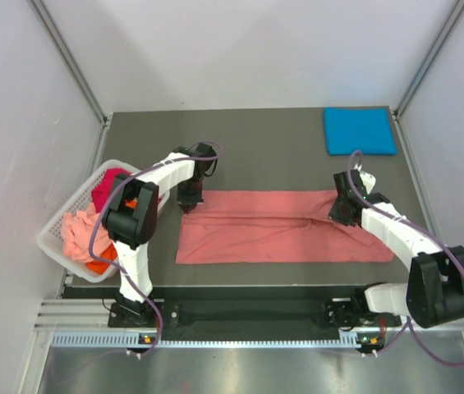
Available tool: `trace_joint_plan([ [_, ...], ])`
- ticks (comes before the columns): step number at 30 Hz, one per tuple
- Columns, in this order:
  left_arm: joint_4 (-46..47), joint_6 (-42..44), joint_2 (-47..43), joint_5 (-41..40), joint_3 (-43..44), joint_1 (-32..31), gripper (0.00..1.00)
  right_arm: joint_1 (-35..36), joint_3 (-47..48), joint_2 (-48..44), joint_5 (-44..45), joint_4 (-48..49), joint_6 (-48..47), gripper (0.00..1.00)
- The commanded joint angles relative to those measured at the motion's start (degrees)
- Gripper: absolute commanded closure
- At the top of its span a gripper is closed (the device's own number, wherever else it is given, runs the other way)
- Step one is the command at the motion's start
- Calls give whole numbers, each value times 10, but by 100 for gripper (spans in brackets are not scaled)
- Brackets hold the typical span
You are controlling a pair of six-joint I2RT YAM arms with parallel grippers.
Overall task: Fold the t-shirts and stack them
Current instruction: Fold the tshirt
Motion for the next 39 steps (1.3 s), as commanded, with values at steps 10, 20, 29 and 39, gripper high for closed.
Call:
trace_joint_plan([
  [10,-9,3,-4,-18,-24,3,100,1,-43,-39,-7,9,-32,100],
  [20,-13,4,-9,-20,-34,-1,87,1,-30,-26,-2,9,-60,80],
  [29,-67,6,-18,-15,91,-21,72,-36,70,0,-67,-5,-179,68],
  [39,-14,20,2,39,94,-29,71,-73,140,125,-127,25,-247,66],
])
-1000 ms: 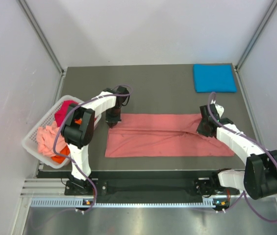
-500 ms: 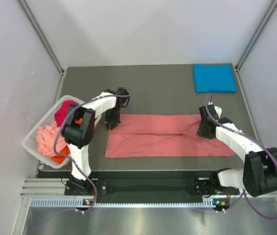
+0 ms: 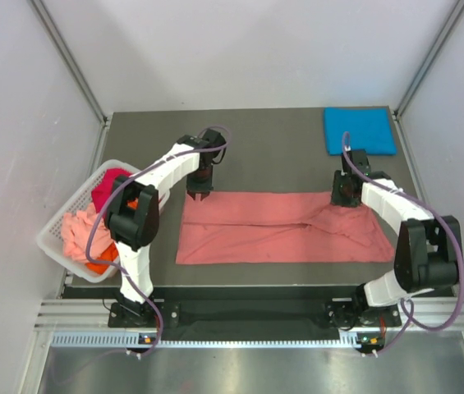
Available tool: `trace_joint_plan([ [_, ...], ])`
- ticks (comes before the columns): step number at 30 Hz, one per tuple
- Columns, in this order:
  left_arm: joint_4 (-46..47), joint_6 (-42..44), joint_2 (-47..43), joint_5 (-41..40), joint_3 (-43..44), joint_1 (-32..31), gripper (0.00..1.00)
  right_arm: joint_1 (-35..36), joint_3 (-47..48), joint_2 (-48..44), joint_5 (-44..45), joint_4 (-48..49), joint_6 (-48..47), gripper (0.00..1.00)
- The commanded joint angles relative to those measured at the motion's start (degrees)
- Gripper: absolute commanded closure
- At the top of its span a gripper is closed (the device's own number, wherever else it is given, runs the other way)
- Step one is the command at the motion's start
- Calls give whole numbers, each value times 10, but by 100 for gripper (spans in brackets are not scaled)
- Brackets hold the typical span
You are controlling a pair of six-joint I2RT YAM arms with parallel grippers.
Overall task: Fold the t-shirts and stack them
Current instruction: Fold the tshirt
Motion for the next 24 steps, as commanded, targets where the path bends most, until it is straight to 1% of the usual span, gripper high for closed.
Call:
trace_joint_plan([
  [1,21,5,6,5,-14,0,71,-7,27,35,-43,20,-38,66],
  [6,56,-6,15,4,-79,1,71,-9,5,71,-64,38,-33,66],
  [8,58,-10,20,1,-87,1,71,-9,-1,72,-57,38,-27,65],
  [10,60,-13,24,-8,-92,1,71,-9,-1,66,-39,27,-22,66],
  [14,61,-16,29,-19,-95,1,71,-9,1,14,-36,6,-4,65],
  [19,46,-21,29,-21,-66,1,71,-17,26,-23,-29,-3,-1,64],
  [24,16,-3,38,-37,9,1,70,-18,54,-9,-55,10,-4,64],
])
